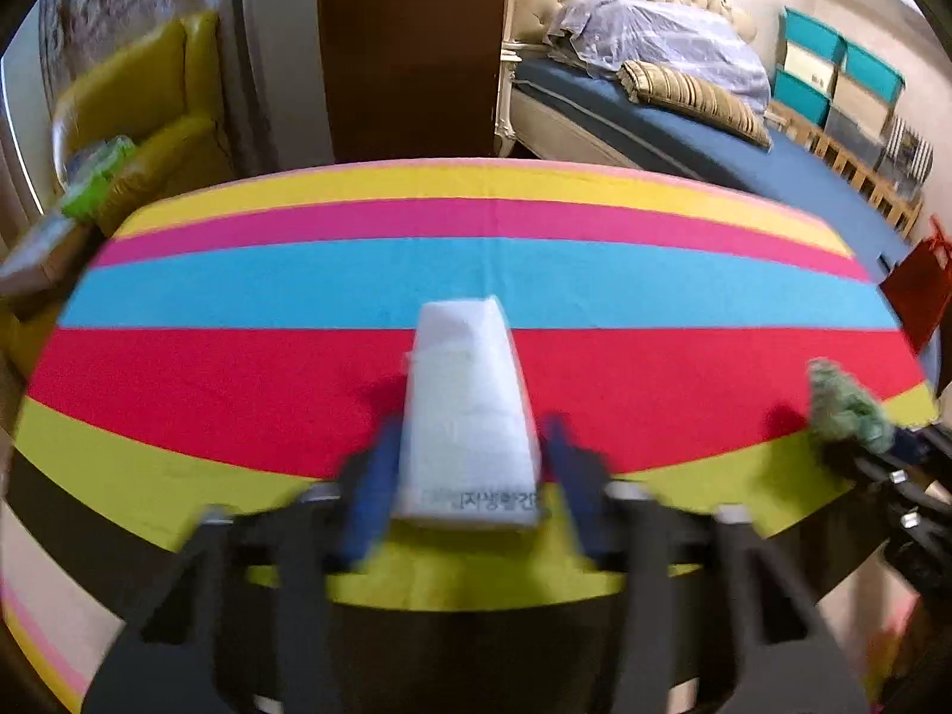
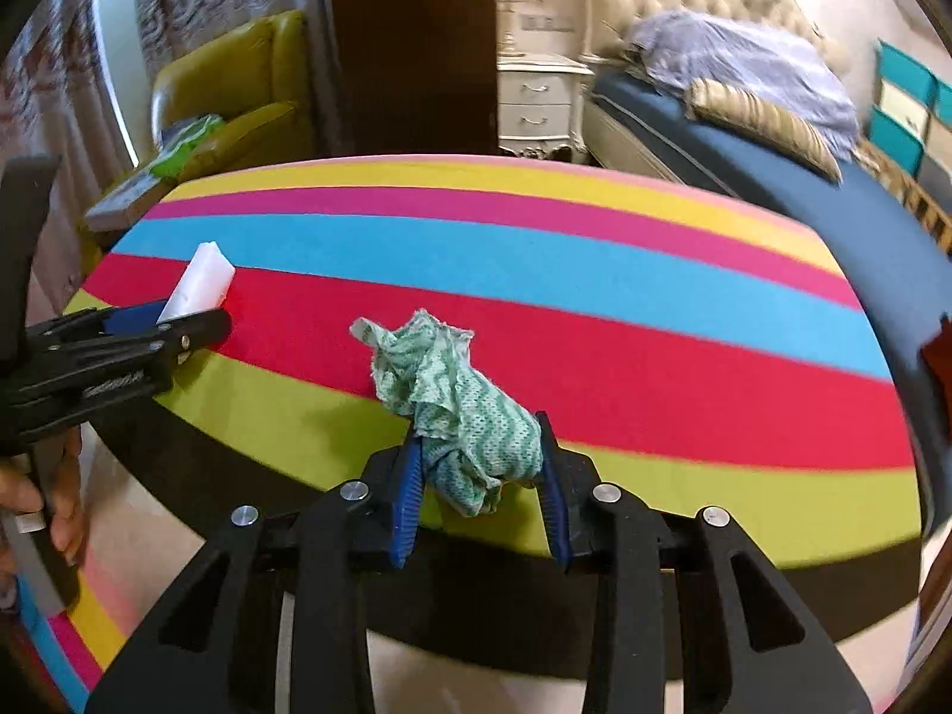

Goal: Collect trash
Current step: 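Grasp the green cloth with the right tool while the left tool grasps the white tube, then carry the green cloth and white tube with both tools over the pink bin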

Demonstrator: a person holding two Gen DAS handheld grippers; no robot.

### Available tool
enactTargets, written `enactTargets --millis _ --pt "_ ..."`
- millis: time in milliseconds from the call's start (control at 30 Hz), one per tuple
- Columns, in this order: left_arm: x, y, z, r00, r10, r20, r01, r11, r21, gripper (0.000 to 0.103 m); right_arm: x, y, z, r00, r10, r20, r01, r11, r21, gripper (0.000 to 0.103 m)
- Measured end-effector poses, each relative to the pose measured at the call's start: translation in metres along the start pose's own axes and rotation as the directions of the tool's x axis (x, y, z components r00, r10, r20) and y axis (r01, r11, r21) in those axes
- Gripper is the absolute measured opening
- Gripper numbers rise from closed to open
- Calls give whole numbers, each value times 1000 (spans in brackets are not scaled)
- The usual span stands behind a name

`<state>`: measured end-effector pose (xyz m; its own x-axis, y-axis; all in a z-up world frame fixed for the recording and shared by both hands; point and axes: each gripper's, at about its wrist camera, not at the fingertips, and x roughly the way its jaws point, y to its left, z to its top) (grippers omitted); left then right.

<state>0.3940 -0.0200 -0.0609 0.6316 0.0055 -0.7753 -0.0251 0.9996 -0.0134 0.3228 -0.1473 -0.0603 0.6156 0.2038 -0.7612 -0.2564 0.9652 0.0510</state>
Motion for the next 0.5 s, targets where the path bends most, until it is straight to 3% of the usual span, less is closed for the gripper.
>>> enactTargets --millis 500 --pt "-73 -17 -77 995 -61 79 55 996 77 40 -64 6 -66 997 -33 68 30 999 45 34"
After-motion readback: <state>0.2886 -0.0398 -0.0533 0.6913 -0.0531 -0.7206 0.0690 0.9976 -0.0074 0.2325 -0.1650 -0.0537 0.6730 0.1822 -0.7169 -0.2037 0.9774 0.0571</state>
